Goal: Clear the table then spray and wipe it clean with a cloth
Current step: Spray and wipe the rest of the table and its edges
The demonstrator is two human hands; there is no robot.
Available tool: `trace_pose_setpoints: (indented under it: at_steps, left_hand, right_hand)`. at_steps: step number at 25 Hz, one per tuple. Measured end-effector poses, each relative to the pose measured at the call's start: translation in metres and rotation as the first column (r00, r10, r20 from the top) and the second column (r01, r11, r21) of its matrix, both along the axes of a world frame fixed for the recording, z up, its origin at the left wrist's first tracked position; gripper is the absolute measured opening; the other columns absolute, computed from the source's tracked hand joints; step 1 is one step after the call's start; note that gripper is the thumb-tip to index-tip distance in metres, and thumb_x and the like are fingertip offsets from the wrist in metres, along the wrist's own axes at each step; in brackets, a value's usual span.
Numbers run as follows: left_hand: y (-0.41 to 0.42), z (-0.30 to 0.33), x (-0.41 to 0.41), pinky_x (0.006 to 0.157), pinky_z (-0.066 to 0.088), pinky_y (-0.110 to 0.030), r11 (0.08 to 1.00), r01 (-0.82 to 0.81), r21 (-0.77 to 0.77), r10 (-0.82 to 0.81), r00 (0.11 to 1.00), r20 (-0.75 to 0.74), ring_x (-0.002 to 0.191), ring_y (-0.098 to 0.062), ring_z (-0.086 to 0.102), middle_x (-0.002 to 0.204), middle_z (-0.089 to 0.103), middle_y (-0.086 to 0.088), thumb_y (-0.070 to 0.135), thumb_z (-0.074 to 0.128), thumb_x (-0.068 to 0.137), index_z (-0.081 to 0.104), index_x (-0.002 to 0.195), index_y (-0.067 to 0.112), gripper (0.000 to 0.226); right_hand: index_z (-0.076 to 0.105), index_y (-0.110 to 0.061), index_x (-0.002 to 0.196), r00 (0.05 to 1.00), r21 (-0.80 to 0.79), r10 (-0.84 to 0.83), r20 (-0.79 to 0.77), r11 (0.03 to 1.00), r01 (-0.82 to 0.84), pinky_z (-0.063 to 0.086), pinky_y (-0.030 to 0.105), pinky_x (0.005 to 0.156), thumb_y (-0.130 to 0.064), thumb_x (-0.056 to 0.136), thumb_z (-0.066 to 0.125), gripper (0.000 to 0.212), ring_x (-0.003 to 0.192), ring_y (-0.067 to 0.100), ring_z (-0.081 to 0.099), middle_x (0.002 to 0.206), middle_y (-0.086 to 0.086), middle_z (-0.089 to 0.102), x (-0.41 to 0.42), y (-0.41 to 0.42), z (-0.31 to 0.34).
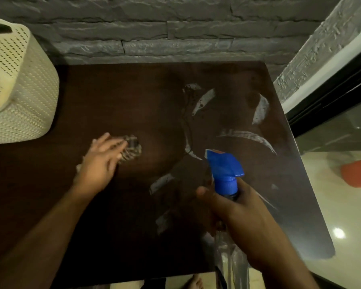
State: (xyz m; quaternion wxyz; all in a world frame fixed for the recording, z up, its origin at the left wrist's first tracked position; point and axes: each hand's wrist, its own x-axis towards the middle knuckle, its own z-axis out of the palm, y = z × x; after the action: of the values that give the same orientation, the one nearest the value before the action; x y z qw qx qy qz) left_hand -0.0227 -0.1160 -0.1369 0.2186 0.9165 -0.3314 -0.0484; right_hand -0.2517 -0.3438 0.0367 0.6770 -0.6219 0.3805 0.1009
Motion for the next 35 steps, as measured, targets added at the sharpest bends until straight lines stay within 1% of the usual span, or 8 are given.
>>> trace_pose_setpoints:
  at_steps: [3, 8, 11, 14, 20, 27, 31, 35]
  left_hand:
    - [-0.058, 0.001, 0.057, 0.113, 0.017, -0.053, 0.976, -0.216, 0.032, 0.216, 0.976, 0.015, 0.137, -0.038, 0.032, 0.136, 0.055, -0.011, 0.008, 0.052, 0.093, 0.059, 0.129, 0.013, 0.036]
    - [-0.062, 0.0, -0.062, 0.115, 0.016, -0.046, 0.989, 0.147, -0.009, -0.146, 0.989, 0.017, 0.137, -0.027, 0.034, 0.134, 0.056, -0.002, 0.004, 0.057, 0.09, 0.061, 0.127, 0.018, 0.039]
    - [0.039, 0.001, -0.084, 0.112, 0.018, -0.047, 0.999, -0.042, -0.008, 0.042, 0.999, 0.011, 0.135, -0.03, 0.036, 0.132, 0.058, -0.008, 0.001, 0.059, 0.09, 0.061, 0.126, 0.013, 0.038]
    - [0.031, -0.001, -0.011, 0.111, 0.019, -0.049, 0.959, -0.277, 0.065, 0.279, 0.96, -0.012, 0.136, -0.04, 0.034, 0.134, 0.056, -0.012, 0.006, 0.057, 0.092, 0.059, 0.128, 0.014, 0.037]
    - [-0.102, -0.003, -0.057, 0.117, 0.01, -0.042, 0.983, 0.181, 0.026, -0.181, 0.983, 0.017, 0.141, -0.026, 0.028, 0.141, 0.05, 0.001, 0.01, 0.051, 0.095, 0.056, 0.132, 0.02, 0.039]
    - [0.024, -0.006, 0.034, 0.114, 0.014, -0.052, 0.981, -0.194, -0.009, 0.194, 0.981, -0.028, 0.14, -0.037, 0.028, 0.141, 0.051, -0.009, 0.009, 0.051, 0.095, 0.054, 0.133, 0.02, 0.039]
    - [0.017, -0.005, 0.02, 0.114, 0.013, -0.053, 0.982, -0.19, -0.012, 0.19, 0.98, 0.053, 0.14, -0.038, 0.025, 0.141, 0.05, -0.007, 0.011, 0.049, 0.095, 0.056, 0.133, 0.014, 0.038]
    - [0.02, -0.003, 0.025, 0.115, 0.01, -0.049, 0.982, -0.187, 0.0, 0.187, 0.982, 0.018, 0.142, -0.035, 0.023, 0.144, 0.048, -0.005, 0.014, 0.046, 0.097, 0.054, 0.135, 0.016, 0.038]
  right_hand:
    - [0.058, -0.02, 0.093, 0.999, -0.012, 0.032, -0.013, 0.999, -0.032, 0.054, 0.025, 0.053, -0.029, 0.08, 0.072, 0.022, 0.051, 0.013, 0.058, 0.063, 0.002, 0.062, -0.022, 0.004, -0.003]
    - [0.059, -0.019, 0.092, 0.995, -0.006, 0.09, -0.033, 0.996, -0.09, 0.053, 0.023, 0.052, -0.03, 0.08, 0.072, 0.021, 0.049, 0.012, 0.058, 0.058, 0.0, 0.06, -0.056, 0.015, -0.003]
    - [0.059, -0.024, 0.091, 0.99, 0.032, 0.131, -0.054, 0.991, -0.13, 0.053, 0.024, 0.055, -0.03, 0.079, 0.075, 0.021, 0.053, 0.014, 0.06, 0.064, 0.0, 0.063, -0.075, 0.02, -0.002]
    - [0.059, -0.028, 0.09, 0.989, 0.029, 0.137, -0.057, 0.99, -0.135, 0.05, 0.018, 0.05, -0.031, 0.08, 0.075, 0.019, 0.052, 0.012, 0.06, 0.068, 0.001, 0.064, -0.082, 0.025, -0.006]
    - [0.058, -0.023, 0.087, 0.997, -0.072, 0.07, -0.024, 0.995, -0.072, 0.052, 0.026, 0.053, -0.029, 0.079, 0.072, 0.018, 0.05, 0.016, 0.059, 0.058, 0.003, 0.061, -0.072, 0.043, -0.012]
    - [0.058, -0.024, 0.094, 0.989, 0.04, 0.121, -0.082, 0.992, -0.118, 0.054, 0.024, 0.055, -0.029, 0.083, 0.071, 0.018, 0.054, 0.013, 0.058, 0.063, 0.0, 0.059, -0.08, 0.066, 0.006]
    - [0.057, -0.023, 0.096, 0.99, -0.101, 0.06, -0.124, 0.992, -0.073, 0.054, 0.025, 0.055, -0.031, 0.084, 0.07, 0.019, 0.05, 0.011, 0.059, 0.063, 0.003, 0.062, -0.076, 0.077, -0.001]
    - [0.058, -0.022, 0.093, 0.993, -0.028, 0.077, -0.088, 0.996, -0.08, 0.052, 0.022, 0.05, -0.026, 0.082, 0.073, 0.019, 0.052, 0.014, 0.057, 0.064, 0.003, 0.058, -0.081, 0.109, -0.001]
